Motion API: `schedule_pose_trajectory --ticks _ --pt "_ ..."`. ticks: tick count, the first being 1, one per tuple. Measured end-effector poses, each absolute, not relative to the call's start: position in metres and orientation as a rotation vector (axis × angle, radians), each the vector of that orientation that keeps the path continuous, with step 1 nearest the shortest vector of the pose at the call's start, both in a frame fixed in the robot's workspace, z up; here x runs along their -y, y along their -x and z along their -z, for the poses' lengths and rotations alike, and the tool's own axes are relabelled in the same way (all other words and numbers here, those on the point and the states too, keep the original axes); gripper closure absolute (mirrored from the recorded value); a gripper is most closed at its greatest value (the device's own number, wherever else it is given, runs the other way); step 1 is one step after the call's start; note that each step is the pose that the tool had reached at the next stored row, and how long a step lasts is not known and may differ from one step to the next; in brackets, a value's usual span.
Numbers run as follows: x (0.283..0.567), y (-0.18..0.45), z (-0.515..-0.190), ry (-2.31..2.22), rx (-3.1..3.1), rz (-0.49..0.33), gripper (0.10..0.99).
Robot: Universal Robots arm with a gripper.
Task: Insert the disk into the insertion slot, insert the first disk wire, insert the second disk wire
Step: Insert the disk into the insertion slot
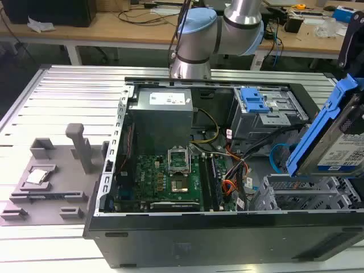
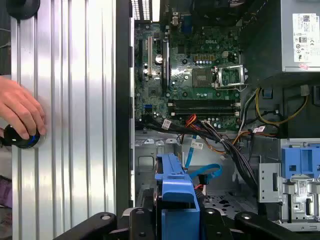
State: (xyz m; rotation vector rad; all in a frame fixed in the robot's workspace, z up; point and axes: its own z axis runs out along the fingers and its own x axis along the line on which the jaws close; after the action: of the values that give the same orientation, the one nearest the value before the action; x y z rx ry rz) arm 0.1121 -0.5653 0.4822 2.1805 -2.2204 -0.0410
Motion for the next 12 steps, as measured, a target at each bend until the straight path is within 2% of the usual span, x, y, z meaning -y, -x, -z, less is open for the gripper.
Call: schedule_pose_trajectory --ticks 12 --pt "0.5652 -0.1068 -0.4768 -2.180 2.220 0.041 0.718"
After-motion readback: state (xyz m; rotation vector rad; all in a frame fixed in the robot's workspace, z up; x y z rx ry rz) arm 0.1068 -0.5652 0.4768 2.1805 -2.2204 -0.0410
